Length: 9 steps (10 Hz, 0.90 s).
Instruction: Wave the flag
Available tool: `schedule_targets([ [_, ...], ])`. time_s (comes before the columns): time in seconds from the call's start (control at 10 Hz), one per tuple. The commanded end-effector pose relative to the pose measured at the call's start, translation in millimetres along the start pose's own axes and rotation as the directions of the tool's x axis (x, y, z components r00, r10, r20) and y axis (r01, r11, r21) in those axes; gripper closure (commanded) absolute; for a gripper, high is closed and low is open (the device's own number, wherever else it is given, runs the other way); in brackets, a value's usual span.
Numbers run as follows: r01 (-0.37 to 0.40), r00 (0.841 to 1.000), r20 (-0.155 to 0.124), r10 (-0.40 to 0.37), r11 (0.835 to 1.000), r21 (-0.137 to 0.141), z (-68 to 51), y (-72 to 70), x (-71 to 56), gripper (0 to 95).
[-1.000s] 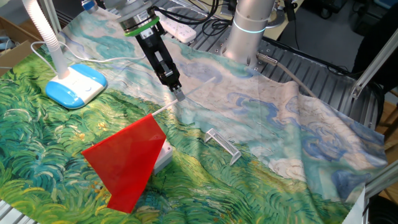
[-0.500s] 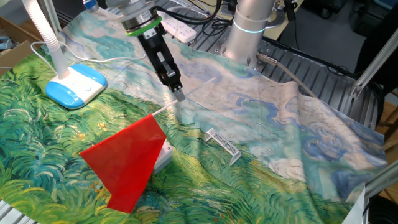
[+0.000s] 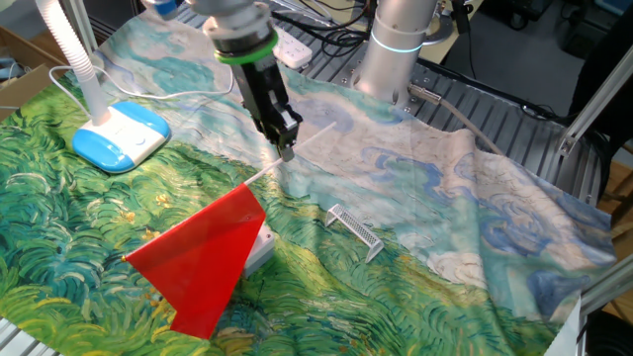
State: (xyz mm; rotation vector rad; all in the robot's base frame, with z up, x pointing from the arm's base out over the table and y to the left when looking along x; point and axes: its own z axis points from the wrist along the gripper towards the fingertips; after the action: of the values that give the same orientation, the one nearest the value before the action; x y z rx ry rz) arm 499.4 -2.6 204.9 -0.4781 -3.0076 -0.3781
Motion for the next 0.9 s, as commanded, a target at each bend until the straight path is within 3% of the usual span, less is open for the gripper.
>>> schedule_targets([
  [0.1, 0.125, 0.992, 0.011, -0.129, 0.979, 0.163, 0.5, -5.4, -4.8, 95.0],
  [0.4, 0.135, 0.990, 0.010, -0.139, 0.976, 0.172, 0.8, -6.9, -5.9, 95.0],
  [0.5, 0.148, 0.988, 0.011, -0.153, 0.971, 0.189, 0.9, -8.4, -7.2, 95.0],
  [0.6, 0.177, 0.982, 0.017, -0.186, 0.957, 0.231, -0.3, -15.9, -13.6, 95.0],
  [0.7, 0.207, 0.976, 0.012, -0.216, 0.948, 0.242, -3.7, -26.9, -23.6, 95.0],
  [0.9, 0.290, 0.954, -0.003, -0.301, 0.914, 0.285, -16.2, -53.6, -47.8, 95.0],
])
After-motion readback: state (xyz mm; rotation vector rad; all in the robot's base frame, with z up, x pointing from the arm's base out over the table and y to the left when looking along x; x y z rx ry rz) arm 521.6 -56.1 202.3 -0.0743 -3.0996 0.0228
